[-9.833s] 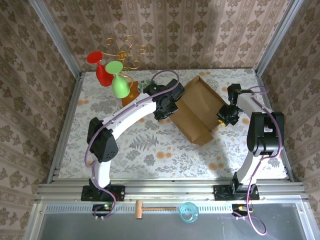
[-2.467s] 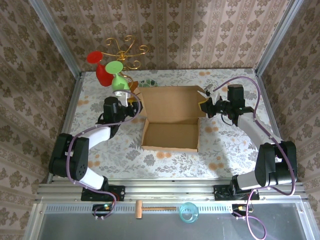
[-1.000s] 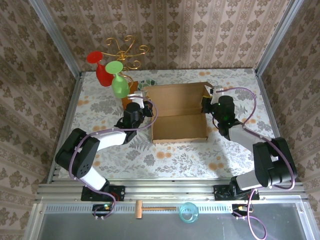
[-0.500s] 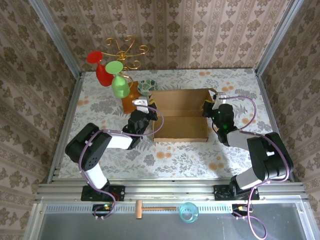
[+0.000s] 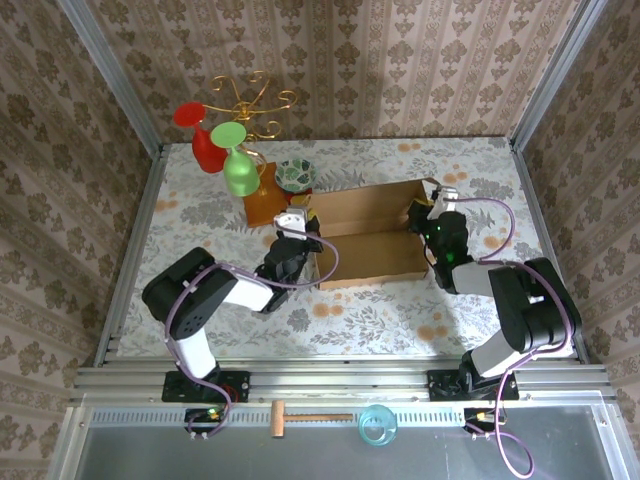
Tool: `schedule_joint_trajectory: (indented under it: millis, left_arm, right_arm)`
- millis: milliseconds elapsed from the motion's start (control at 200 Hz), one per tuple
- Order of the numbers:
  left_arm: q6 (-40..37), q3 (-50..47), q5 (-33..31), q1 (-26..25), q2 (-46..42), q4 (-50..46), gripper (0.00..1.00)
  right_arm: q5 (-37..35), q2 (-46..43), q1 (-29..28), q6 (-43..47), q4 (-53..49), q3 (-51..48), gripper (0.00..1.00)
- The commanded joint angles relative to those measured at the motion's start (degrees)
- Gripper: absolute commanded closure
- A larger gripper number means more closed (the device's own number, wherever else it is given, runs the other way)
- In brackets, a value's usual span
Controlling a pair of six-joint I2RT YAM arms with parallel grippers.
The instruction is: Fold the paper box
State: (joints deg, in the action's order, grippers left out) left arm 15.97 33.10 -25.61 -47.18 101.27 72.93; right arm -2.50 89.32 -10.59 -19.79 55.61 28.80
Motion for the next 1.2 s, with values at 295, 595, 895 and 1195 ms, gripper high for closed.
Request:
schedule_joint_trajectory:
  millis: [295, 595, 895, 1195]
  left_arm:
    - [3.6, 8.2, -13.2, -8.1, 7.6, 1.7, 1.00]
    - [2.1, 6.8, -15.5, -9.9, 11.0, 1.9, 1.00]
    - [-4.6, 6.9, -20.0, -12.5, 13.7, 1.8, 1.00]
    - [-8.2, 8.1, -25.8, -15.0, 17.0, 1.7, 1.00]
  right_arm:
    - [-0.7, 1.0, -2.1, -3.4, 6.5, -4.3, 0.88]
    - [-1.5, 1.3, -2.2, -4.2, 8.3, -5.9, 0.84]
    - [-8.4, -11.6, -2.1, -9.9, -13.6, -4.4, 0.69]
    - [-10.6, -20.4, -2.1, -12.7, -26.1, -5.7, 0.51]
